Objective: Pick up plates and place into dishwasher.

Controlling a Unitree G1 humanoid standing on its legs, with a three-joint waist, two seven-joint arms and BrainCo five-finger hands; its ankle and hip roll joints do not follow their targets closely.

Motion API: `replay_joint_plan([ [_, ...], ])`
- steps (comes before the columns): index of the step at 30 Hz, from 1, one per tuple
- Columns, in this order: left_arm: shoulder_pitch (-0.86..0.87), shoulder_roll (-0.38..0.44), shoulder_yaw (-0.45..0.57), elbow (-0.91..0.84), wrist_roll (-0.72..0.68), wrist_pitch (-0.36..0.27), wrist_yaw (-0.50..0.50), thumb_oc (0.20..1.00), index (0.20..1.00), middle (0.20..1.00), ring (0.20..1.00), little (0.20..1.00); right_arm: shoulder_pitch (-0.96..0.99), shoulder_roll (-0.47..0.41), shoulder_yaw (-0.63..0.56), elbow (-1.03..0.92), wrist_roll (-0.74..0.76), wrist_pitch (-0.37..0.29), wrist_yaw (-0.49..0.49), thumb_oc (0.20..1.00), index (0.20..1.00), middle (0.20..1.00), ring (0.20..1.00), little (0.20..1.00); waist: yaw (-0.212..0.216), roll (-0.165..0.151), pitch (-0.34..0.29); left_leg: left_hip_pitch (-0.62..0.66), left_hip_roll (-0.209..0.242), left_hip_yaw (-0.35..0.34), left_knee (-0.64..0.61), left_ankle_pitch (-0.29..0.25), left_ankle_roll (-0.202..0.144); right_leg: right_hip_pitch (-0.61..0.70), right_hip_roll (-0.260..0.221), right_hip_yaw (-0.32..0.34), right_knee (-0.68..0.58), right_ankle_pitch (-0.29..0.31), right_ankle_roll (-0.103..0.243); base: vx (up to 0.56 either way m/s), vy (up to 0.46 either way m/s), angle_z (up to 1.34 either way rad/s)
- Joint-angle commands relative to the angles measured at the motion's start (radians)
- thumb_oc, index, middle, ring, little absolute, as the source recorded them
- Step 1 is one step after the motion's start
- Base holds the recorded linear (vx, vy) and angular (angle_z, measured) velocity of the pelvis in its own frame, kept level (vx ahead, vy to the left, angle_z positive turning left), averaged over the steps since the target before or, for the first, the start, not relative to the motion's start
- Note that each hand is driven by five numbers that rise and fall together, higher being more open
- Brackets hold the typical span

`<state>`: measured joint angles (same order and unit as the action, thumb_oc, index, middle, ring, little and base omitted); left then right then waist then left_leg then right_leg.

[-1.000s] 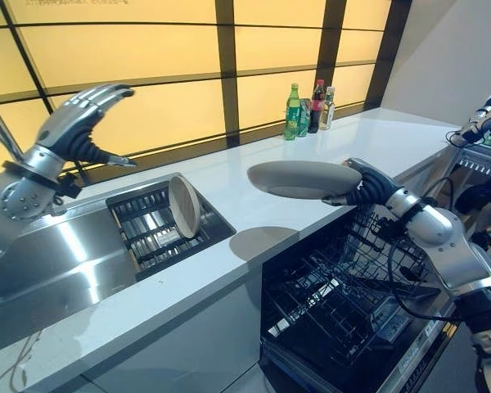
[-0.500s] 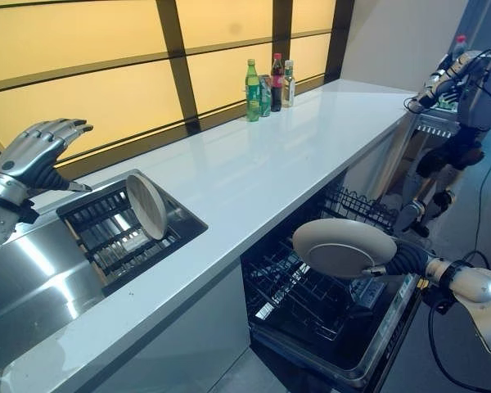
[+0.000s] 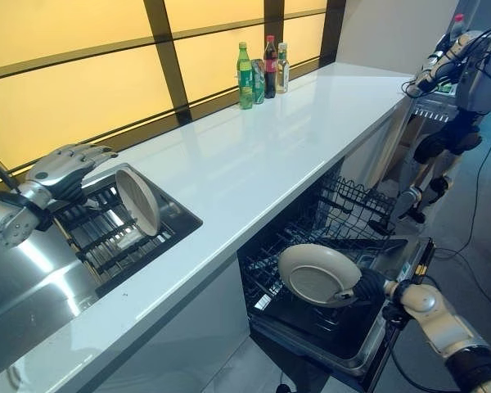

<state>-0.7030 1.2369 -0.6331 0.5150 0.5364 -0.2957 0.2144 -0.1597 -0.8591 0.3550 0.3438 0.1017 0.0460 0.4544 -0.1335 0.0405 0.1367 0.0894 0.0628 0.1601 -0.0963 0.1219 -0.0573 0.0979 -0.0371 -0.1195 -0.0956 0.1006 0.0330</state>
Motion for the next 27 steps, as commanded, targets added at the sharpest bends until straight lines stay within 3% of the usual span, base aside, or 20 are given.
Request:
replay_joint_plan([
  [1, -0.210, 0.001, -0.033, 0.064, 0.012, 0.043, -0.015, 1.000, 1.000, 1.000, 1.000, 1.000, -0.171, 0.020, 0.082, 0.040, -0.031, 0.015, -0.047, 0.200, 0.200, 0.200, 0.200, 0.200, 0.043, 0.001, 0.048, 0.025, -0.055, -0.021, 0.009, -0.136, 0.014, -0.014, -0.040, -0.019, 0.008, -0.050, 0.088, -0.05, 0.010, 0.02],
  [9, -0.348, -0.047, -0.161, 0.093, 0.028, 0.039, -0.057, 1.000, 1.000, 1.000, 1.000, 1.000, -0.317, 0.130, 0.205, 0.218, -0.101, 0.118, -0.098, 0.200, 0.200, 0.200, 0.200, 0.200, 0.076, 0.014, 0.064, 0.018, -0.064, -0.049, 0.009, -0.133, 0.014, -0.010, -0.047, -0.042, 0.008, -0.055, 0.082, -0.01, 0.004, 0.11],
  [15, -0.461, -0.110, -0.246, 0.129, 0.033, 0.045, -0.073, 1.000, 1.000, 1.000, 1.000, 1.000, -0.442, 0.228, 0.279, 0.391, -0.106, 0.181, -0.056, 0.200, 0.200, 0.200, 0.200, 0.200, 0.097, 0.028, 0.084, 0.000, -0.070, -0.066, 0.009, -0.127, 0.014, -0.021, -0.051, -0.046, 0.008, -0.054, 0.074, -0.04, 0.018, 0.09],
  [21, -0.537, -0.149, -0.296, 0.145, 0.027, 0.022, -0.093, 1.000, 1.000, 1.000, 1.000, 1.000, -0.499, 0.264, 0.294, 0.464, -0.097, 0.192, -0.069, 0.200, 0.200, 0.200, 0.200, 0.200, 0.101, 0.033, 0.098, -0.009, -0.075, -0.076, 0.009, -0.123, 0.013, -0.027, -0.055, -0.046, 0.008, -0.052, 0.072, -0.01, 0.006, 0.04],
  [27, -0.562, -0.164, -0.303, 0.133, 0.037, 0.053, -0.088, 1.000, 1.000, 1.000, 1.000, 1.000, -0.493, 0.253, 0.285, 0.433, -0.094, 0.191, -0.091, 0.200, 0.200, 0.200, 0.200, 0.200, 0.090, 0.033, 0.108, -0.014, -0.077, -0.073, 0.009, -0.122, 0.013, -0.036, -0.054, -0.037, 0.008, -0.049, 0.070, 0.00, 0.000, 0.00],
])
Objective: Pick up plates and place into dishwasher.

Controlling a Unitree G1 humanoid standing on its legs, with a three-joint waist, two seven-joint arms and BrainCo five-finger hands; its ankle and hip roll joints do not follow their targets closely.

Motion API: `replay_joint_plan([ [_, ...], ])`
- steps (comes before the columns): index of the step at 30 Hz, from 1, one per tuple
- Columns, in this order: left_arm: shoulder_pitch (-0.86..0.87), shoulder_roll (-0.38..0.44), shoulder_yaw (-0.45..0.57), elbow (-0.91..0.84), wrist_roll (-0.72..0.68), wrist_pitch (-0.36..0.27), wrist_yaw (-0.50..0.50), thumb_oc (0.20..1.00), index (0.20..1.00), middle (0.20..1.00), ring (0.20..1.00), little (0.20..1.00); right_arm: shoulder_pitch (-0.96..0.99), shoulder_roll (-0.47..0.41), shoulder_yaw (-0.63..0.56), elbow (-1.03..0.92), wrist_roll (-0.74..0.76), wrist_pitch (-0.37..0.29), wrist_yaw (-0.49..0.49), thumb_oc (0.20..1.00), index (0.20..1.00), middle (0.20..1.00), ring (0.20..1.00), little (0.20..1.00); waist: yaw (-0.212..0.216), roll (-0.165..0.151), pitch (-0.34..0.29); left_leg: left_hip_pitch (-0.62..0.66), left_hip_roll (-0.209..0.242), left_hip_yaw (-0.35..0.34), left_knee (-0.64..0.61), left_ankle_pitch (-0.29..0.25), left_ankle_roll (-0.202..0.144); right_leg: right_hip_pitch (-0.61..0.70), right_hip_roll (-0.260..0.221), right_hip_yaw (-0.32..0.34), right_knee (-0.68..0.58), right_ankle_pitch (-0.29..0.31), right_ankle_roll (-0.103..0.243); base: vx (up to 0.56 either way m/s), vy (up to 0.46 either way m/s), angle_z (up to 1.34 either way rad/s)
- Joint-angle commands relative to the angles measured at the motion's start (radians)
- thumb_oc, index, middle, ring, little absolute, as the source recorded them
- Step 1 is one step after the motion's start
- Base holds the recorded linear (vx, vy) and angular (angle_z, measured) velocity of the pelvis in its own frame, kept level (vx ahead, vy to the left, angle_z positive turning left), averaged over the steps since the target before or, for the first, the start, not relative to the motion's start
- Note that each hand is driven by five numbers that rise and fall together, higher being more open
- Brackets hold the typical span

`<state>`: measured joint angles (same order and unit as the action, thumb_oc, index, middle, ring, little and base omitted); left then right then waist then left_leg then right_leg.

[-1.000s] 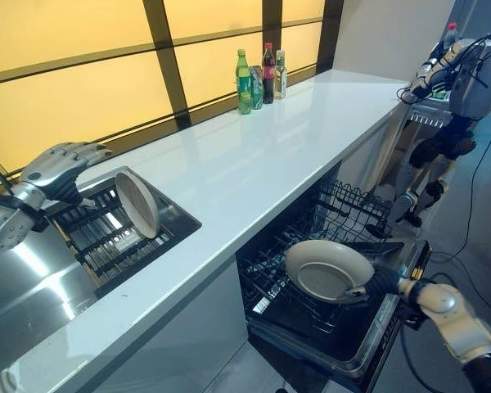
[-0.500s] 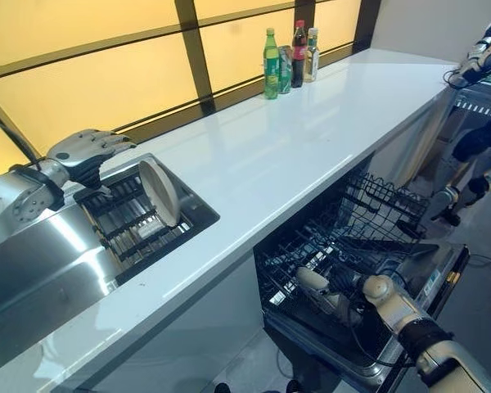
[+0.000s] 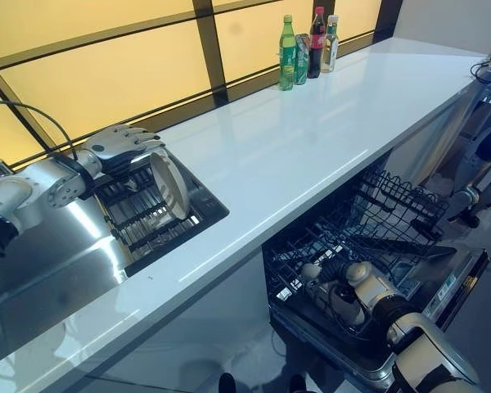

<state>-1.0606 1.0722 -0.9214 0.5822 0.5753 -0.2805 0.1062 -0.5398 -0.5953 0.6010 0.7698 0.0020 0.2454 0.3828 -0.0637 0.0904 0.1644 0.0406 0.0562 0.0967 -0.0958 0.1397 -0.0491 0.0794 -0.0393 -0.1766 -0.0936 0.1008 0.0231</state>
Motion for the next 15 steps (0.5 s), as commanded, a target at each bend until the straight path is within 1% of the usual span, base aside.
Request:
replay_joint_plan([
  [1, -0.208, -0.002, -0.014, 0.067, -0.001, 0.041, 0.022, 1.000, 1.000, 1.000, 1.000, 1.000, -0.111, -0.016, 0.037, -0.002, 0.009, -0.010, -0.025, 0.200, 0.200, 0.200, 0.200, 0.200, 0.018, -0.018, 0.084, 0.032, -0.071, -0.007, 0.009, -0.139, 0.005, -0.020, -0.051, 0.021, 0.006, -0.048, 0.080, -0.03, 0.012, -0.01],
  [2, -0.215, -0.004, -0.014, 0.064, 0.002, 0.046, 0.017, 1.000, 1.000, 1.000, 1.000, 1.000, -0.109, -0.021, 0.036, -0.020, 0.009, -0.011, -0.037, 0.200, 0.200, 0.200, 0.200, 0.200, 0.013, -0.019, 0.090, 0.028, -0.070, -0.004, 0.009, -0.138, 0.005, -0.025, -0.051, 0.023, 0.006, -0.047, 0.080, -0.05, 0.008, -0.02],
  [3, -0.222, -0.005, -0.015, 0.066, 0.004, 0.046, 0.013, 1.000, 1.000, 1.000, 1.000, 1.000, -0.106, -0.028, 0.035, -0.032, 0.010, -0.015, -0.050, 0.338, 0.338, 0.338, 0.338, 0.338, 0.009, -0.019, 0.097, 0.024, -0.070, -0.002, 0.009, -0.137, 0.005, -0.030, -0.051, 0.025, 0.006, -0.045, 0.080, -0.06, 0.008, -0.02],
  [4, -0.227, -0.007, -0.017, 0.068, 0.004, 0.046, 0.005, 1.000, 1.000, 1.000, 1.000, 1.000, -0.107, -0.035, 0.031, -0.045, 0.011, -0.018, -0.067, 1.000, 1.000, 1.000, 1.000, 1.000, 0.005, -0.020, 0.102, 0.023, -0.069, -0.001, 0.009, -0.137, 0.005, -0.034, -0.050, 0.027, 0.006, -0.043, 0.080, -0.05, 0.011, -0.01],
  [7, -0.227, -0.001, -0.011, 0.066, 0.019, 0.061, -0.008, 1.000, 1.000, 1.000, 1.000, 1.000, -0.104, -0.067, 0.011, -0.125, 0.037, -0.021, -0.097, 1.000, 1.000, 1.000, 1.000, 1.000, -0.011, -0.024, 0.122, 0.014, -0.068, 0.005, 0.009, -0.134, 0.003, -0.046, -0.046, 0.038, 0.006, -0.037, 0.079, -0.05, 0.023, -0.03],
  [8, -0.222, 0.003, -0.003, 0.065, 0.027, 0.067, -0.010, 1.000, 1.000, 1.000, 1.000, 1.000, -0.095, -0.082, 0.002, -0.166, 0.040, -0.032, -0.111, 1.000, 1.000, 1.000, 1.000, 1.000, -0.017, -0.026, 0.130, 0.010, -0.067, 0.009, 0.009, -0.133, 0.003, -0.051, -0.045, 0.041, 0.006, -0.035, 0.079, -0.06, 0.028, -0.07],
  [10, -0.212, 0.015, 0.012, 0.064, 0.043, 0.074, -0.013, 1.000, 1.000, 1.000, 1.000, 1.000, -0.079, -0.116, -0.018, -0.261, 0.048, -0.031, -0.120, 1.000, 1.000, 1.000, 1.000, 1.000, -0.030, -0.030, 0.147, 0.005, -0.067, 0.014, 0.009, -0.131, 0.002, -0.060, -0.043, 0.046, 0.006, -0.031, 0.078, -0.06, 0.036, -0.07],
  [12, -0.191, 0.034, 0.032, 0.053, 0.068, 0.085, -0.030, 1.000, 1.000, 1.000, 1.000, 1.000, -0.042, -0.161, -0.059, -0.364, 0.065, -0.056, -0.128, 1.000, 1.000, 1.000, 1.000, 1.000, -0.046, -0.035, 0.163, 0.000, -0.066, 0.021, 0.009, -0.128, 0.002, -0.068, -0.040, 0.052, 0.006, -0.026, 0.079, -0.06, 0.040, -0.05],
  [15, -0.153, 0.066, 0.066, 0.053, 0.099, 0.097, -0.016, 1.000, 1.000, 1.000, 1.000, 1.000, 0.018, -0.224, -0.144, -0.494, 0.086, -0.078, -0.117, 1.000, 1.000, 1.000, 1.000, 1.000, -0.068, -0.045, 0.185, -0.009, -0.065, 0.030, 0.009, -0.126, 0.003, -0.082, -0.036, 0.064, 0.008, -0.021, 0.081, -0.06, 0.046, -0.05],
])
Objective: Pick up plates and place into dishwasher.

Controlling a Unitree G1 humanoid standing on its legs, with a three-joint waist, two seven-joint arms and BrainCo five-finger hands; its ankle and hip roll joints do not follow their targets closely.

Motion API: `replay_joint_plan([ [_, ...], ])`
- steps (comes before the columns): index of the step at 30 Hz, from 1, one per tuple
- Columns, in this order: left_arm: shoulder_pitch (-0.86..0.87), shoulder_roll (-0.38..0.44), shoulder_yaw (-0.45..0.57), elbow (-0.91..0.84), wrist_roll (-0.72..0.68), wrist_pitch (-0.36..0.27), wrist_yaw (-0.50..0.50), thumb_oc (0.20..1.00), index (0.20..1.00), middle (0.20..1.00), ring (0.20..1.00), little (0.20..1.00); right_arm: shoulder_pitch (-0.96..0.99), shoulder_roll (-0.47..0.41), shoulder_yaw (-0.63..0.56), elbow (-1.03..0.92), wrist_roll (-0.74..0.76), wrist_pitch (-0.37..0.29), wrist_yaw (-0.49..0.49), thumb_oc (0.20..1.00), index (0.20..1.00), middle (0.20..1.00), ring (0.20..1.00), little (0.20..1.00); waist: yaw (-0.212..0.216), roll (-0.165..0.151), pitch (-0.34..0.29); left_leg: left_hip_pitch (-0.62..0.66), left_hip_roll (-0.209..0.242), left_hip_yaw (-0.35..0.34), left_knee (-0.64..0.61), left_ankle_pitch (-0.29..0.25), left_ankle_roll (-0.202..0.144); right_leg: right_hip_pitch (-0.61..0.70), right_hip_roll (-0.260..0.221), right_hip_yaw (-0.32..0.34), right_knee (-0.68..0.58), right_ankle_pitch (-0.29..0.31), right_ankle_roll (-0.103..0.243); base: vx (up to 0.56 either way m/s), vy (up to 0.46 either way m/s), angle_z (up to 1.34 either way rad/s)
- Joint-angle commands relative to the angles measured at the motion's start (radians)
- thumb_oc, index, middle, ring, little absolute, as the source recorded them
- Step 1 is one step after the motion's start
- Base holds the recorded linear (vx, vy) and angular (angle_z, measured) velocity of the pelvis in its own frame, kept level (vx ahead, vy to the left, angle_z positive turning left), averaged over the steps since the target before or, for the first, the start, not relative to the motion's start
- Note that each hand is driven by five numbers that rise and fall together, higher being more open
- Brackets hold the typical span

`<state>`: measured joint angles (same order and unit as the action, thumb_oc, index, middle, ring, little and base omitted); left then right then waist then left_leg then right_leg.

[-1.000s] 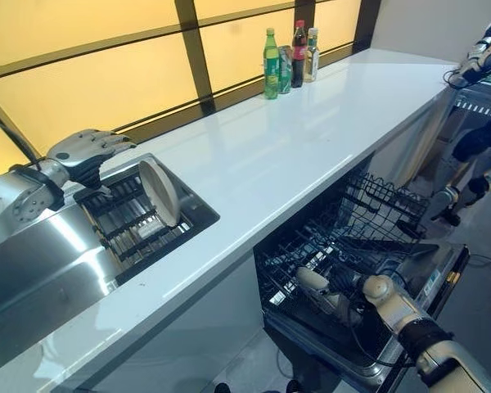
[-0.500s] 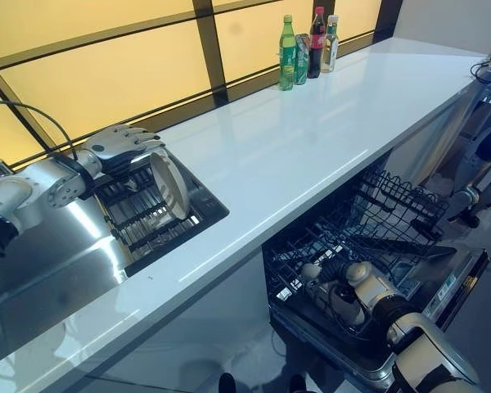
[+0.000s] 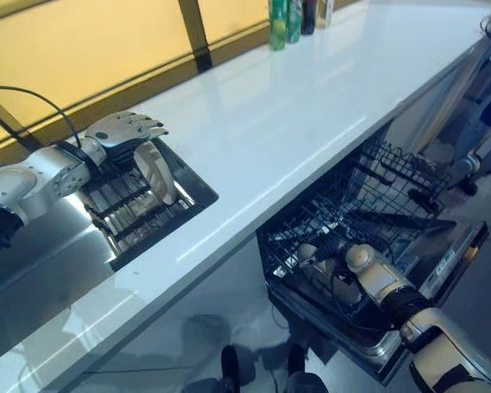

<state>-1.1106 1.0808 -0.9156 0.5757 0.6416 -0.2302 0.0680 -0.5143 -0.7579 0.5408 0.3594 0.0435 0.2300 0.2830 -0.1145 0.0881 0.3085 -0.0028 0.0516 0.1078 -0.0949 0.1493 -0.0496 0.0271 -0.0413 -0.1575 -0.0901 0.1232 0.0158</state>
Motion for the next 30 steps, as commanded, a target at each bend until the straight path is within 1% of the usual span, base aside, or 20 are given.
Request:
replay_joint_plan([
  [1, -0.093, 0.067, 0.072, 0.061, 0.039, 0.051, 0.027, 1.000, 1.000, 1.000, 1.000, 1.000, 0.014, -0.092, -0.114, -0.126, 0.069, -0.072, -0.013, 1.000, 1.000, 1.000, 1.000, 1.000, -0.026, -0.046, 0.048, 0.031, -0.060, 0.023, 0.008, -0.135, 0.004, -0.035, -0.032, 0.049, 0.006, -0.042, 0.089, -0.08, 0.053, -0.05],
  [2, -0.083, 0.073, 0.084, 0.067, 0.047, 0.050, 0.031, 1.000, 1.000, 1.000, 1.000, 1.000, 0.037, -0.115, -0.150, -0.167, 0.095, -0.077, -0.012, 1.000, 1.000, 1.000, 1.000, 1.000, -0.037, -0.050, 0.056, 0.029, -0.058, 0.029, 0.008, -0.135, 0.004, -0.041, -0.031, 0.053, 0.008, -0.041, 0.089, -0.08, 0.052, -0.10],
  [6, -0.037, 0.108, 0.126, 0.076, 0.069, 0.056, 0.031, 1.000, 1.000, 1.000, 1.000, 1.000, 0.163, -0.160, -0.299, -0.287, 0.120, -0.114, -0.033, 1.000, 1.000, 1.000, 1.000, 1.000, -0.067, -0.062, 0.074, 0.023, -0.055, 0.044, 0.008, -0.135, 0.004, -0.056, -0.027, 0.064, 0.012, -0.036, 0.095, -0.05, 0.043, -0.11],
  [8, -0.016, 0.120, 0.142, 0.090, 0.086, 0.059, 0.029, 1.000, 1.000, 1.000, 1.000, 1.000, 0.202, -0.172, -0.357, -0.318, 0.110, -0.135, -0.066, 1.000, 1.000, 1.000, 1.000, 1.000, -0.078, -0.067, 0.080, 0.021, -0.054, 0.051, 0.008, -0.135, 0.004, -0.061, -0.026, 0.068, 0.011, -0.033, 0.099, -0.04, 0.037, -0.19],
  [9, -0.011, 0.123, 0.144, 0.096, 0.086, 0.056, 0.034, 0.802, 0.802, 0.802, 0.802, 0.802, 0.206, -0.176, -0.367, -0.322, 0.106, -0.138, -0.076, 1.000, 1.000, 1.000, 1.000, 1.000, -0.080, -0.067, 0.081, 0.021, -0.054, 0.053, 0.008, -0.135, 0.004, -0.062, -0.025, 0.069, 0.011, -0.033, 0.099, -0.04, 0.028, -0.14],
  [10, -0.004, 0.130, 0.146, 0.101, 0.085, 0.055, 0.034, 0.200, 0.200, 0.200, 0.200, 0.200, 0.210, -0.182, -0.382, -0.326, 0.093, -0.147, -0.100, 1.000, 1.000, 1.000, 1.000, 1.000, -0.083, -0.068, 0.082, 0.021, -0.053, 0.057, 0.008, -0.136, 0.003, -0.064, -0.024, 0.069, 0.010, -0.032, 0.100, -0.03, 0.020, -0.10],
  [13, 0.002, 0.150, 0.151, 0.102, 0.086, 0.056, -0.006, 0.200, 0.200, 0.200, 0.200, 0.200, 0.223, -0.198, -0.415, -0.339, 0.077, -0.162, -0.123, 1.000, 1.000, 1.000, 1.000, 1.000, -0.085, -0.068, 0.083, 0.025, -0.054, 0.061, 0.008, -0.136, 0.002, -0.062, -0.023, 0.065, 0.010, -0.031, 0.101, -0.02, 0.013, -0.08],
  [16, -0.007, 0.160, 0.138, 0.118, 0.094, 0.049, -0.021, 0.200, 0.200, 0.200, 0.200, 0.200, 0.224, -0.214, -0.429, -0.359, 0.076, -0.174, -0.117, 1.000, 1.000, 1.000, 1.000, 1.000, -0.088, -0.065, 0.076, 0.035, -0.052, 0.066, 0.008, -0.137, 0.000, -0.052, -0.024, 0.061, 0.009, -0.033, 0.103, 0.00, -0.008, -0.06],
  [20, -0.025, 0.171, 0.120, 0.119, 0.056, 0.044, -0.001, 0.200, 0.200, 0.200, 0.200, 0.200, 0.223, -0.218, -0.431, -0.391, 0.100, -0.194, -0.107, 1.000, 1.000, 1.000, 1.000, 1.000, -0.084, -0.059, 0.060, 0.048, -0.054, 0.065, 0.008, -0.141, -0.001, -0.035, -0.026, 0.055, 0.008, -0.037, 0.104, 0.00, -0.027, -0.06],
  [22, -0.023, 0.179, 0.122, 0.115, 0.027, 0.036, 0.036, 0.200, 0.200, 0.200, 0.200, 0.200, 0.226, -0.220, -0.429, -0.406, 0.123, -0.203, -0.099, 1.000, 1.000, 1.000, 1.000, 1.000, -0.078, -0.055, 0.044, 0.055, -0.056, 0.061, 0.008, -0.144, -0.002, -0.024, -0.027, 0.048, 0.006, -0.041, 0.104, 0.01, -0.048, 0.01],
  [24, 0.000, 0.187, 0.147, 0.103, -0.037, 0.027, 0.086, 0.200, 0.200, 0.200, 0.200, 0.200, 0.238, -0.211, -0.430, -0.415, 0.122, -0.213, -0.083, 1.000, 1.000, 1.000, 1.000, 1.000, -0.070, -0.050, 0.023, 0.066, -0.058, 0.059, 0.008, -0.148, -0.002, -0.010, -0.029, 0.043, 0.005, -0.046, 0.103, 0.03, -0.047, 0.02],
  [26, 0.027, 0.196, 0.187, 0.073, -0.126, 0.020, 0.120, 0.200, 0.200, 0.200, 0.200, 0.200, 0.256, -0.209, -0.441, -0.431, 0.140, -0.242, -0.068, 1.000, 1.000, 1.000, 1.000, 1.000, -0.061, -0.046, 0.002, 0.076, -0.058, 0.057, 0.008, -0.151, -0.002, 0.004, -0.029, 0.036, 0.004, -0.051, 0.101, 0.02, -0.046, 0.05],
  [27, 0.050, 0.197, 0.215, 0.064, -0.146, 0.003, 0.137, 0.200, 0.200, 0.200, 0.200, 0.200, 0.265, -0.205, -0.448, -0.440, 0.147, -0.253, -0.063, 1.000, 1.000, 1.000, 1.000, 1.000, -0.057, -0.045, -0.008, 0.081, -0.057, 0.057, 0.008, -0.152, -0.002, 0.011, -0.028, 0.034, 0.005, -0.054, 0.100, 0.03, -0.044, 0.09],
  [30, 0.123, 0.206, 0.301, 0.013, -0.197, -0.024, 0.193, 0.200, 0.200, 0.200, 0.200, 0.200, 0.280, -0.186, -0.472, -0.468, 0.196, -0.319, -0.043, 1.000, 1.000, 1.000, 1.000, 1.000, -0.043, -0.040, -0.043, 0.095, -0.053, 0.057, 0.008, -0.155, -0.003, 0.032, -0.028, 0.028, 0.004, -0.064, 0.097, 0.03, -0.041, 0.08],
])
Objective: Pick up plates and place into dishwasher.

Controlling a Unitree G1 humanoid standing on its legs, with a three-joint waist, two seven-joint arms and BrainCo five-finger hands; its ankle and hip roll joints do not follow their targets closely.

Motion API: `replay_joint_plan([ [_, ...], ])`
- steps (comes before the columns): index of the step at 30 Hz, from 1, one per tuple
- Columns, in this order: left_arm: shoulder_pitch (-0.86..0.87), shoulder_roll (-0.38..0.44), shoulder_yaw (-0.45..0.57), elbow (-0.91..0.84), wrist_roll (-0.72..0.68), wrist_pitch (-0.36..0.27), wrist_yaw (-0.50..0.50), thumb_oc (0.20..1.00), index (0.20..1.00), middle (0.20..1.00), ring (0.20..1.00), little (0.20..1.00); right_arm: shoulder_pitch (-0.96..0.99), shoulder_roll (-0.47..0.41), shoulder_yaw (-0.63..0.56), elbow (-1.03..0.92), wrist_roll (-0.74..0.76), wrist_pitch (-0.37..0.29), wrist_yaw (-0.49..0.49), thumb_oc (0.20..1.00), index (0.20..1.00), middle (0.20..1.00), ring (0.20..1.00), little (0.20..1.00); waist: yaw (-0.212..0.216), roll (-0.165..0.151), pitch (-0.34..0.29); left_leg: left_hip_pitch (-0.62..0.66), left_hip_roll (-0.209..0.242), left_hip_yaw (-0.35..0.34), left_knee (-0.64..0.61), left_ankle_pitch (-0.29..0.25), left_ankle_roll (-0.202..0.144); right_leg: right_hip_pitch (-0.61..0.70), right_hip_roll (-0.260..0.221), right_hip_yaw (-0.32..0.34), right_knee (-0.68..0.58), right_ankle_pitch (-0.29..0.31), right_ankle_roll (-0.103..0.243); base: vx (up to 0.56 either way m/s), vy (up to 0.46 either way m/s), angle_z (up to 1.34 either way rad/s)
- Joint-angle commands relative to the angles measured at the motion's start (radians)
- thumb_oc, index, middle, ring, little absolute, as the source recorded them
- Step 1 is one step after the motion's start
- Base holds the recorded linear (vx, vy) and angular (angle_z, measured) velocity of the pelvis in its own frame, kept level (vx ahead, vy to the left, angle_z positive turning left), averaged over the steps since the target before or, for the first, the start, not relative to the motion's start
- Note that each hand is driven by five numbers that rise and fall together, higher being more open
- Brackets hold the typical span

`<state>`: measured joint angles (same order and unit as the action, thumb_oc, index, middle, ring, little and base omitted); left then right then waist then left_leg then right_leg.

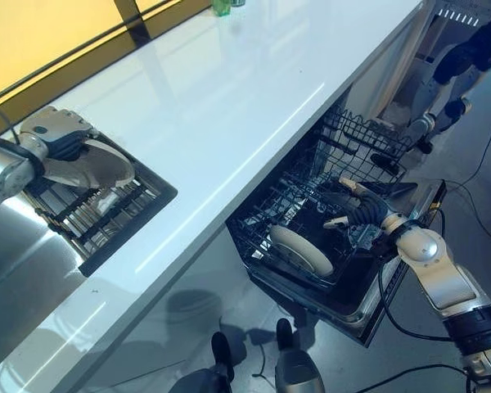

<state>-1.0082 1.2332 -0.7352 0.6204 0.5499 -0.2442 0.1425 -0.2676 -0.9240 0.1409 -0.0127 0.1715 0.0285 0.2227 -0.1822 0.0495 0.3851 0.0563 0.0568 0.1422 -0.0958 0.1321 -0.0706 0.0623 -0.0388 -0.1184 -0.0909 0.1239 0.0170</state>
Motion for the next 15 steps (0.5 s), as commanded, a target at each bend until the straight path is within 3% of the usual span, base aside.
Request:
replay_joint_plan([
  [1, 0.041, 0.054, 0.147, -0.045, -0.119, -0.015, 0.127, 0.200, 0.200, 0.200, 0.200, 0.200, 0.031, -0.012, -0.077, -0.103, 0.077, -0.132, 0.015, 1.000, 1.000, 1.000, 1.000, 1.000, 0.029, 0.000, -0.130, 0.040, -0.058, 0.021, 0.009, -0.140, 0.018, 0.004, -0.030, -0.013, 0.004, -0.069, 0.094, 0.03, -0.045, 0.10],
  [7, 0.118, 0.024, 0.287, -0.131, -0.252, -0.091, 0.266, 0.200, 0.200, 0.200, 0.200, 0.200, -0.043, 0.044, -0.029, -0.120, 0.179, -0.187, 0.010, 1.000, 1.000, 1.000, 1.000, 1.000, 0.076, 0.002, -0.200, 0.062, -0.052, 0.005, 0.009, -0.145, 0.014, 0.041, -0.031, -0.035, 0.004, -0.088, 0.090, 0.02, -0.049, 0.13],
  [11, 0.168, -0.043, 0.371, -0.203, -0.341, -0.138, 0.280, 0.200, 0.200, 0.200, 0.200, 0.200, -0.098, 0.107, 0.021, -0.111, 0.201, -0.202, 0.006, 1.000, 1.000, 1.000, 1.000, 1.000, 0.098, -0.002, -0.223, 0.071, -0.050, -0.008, 0.009, -0.147, 0.013, 0.057, -0.031, -0.045, 0.004, -0.095, 0.087, 0.01, -0.030, 0.08],
  [15, 0.193, -0.166, 0.406, -0.285, -0.415, -0.196, 0.237, 0.200, 0.200, 0.200, 0.200, 0.200, -0.213, 0.192, 0.112, -0.078, 0.181, -0.203, -0.042, 1.000, 1.000, 1.000, 1.000, 1.000, 0.125, -0.010, -0.252, 0.082, -0.047, -0.024, 0.009, -0.150, 0.011, 0.077, -0.032, -0.059, 0.004, -0.105, 0.082, 0.02, -0.027, 0.11],
])
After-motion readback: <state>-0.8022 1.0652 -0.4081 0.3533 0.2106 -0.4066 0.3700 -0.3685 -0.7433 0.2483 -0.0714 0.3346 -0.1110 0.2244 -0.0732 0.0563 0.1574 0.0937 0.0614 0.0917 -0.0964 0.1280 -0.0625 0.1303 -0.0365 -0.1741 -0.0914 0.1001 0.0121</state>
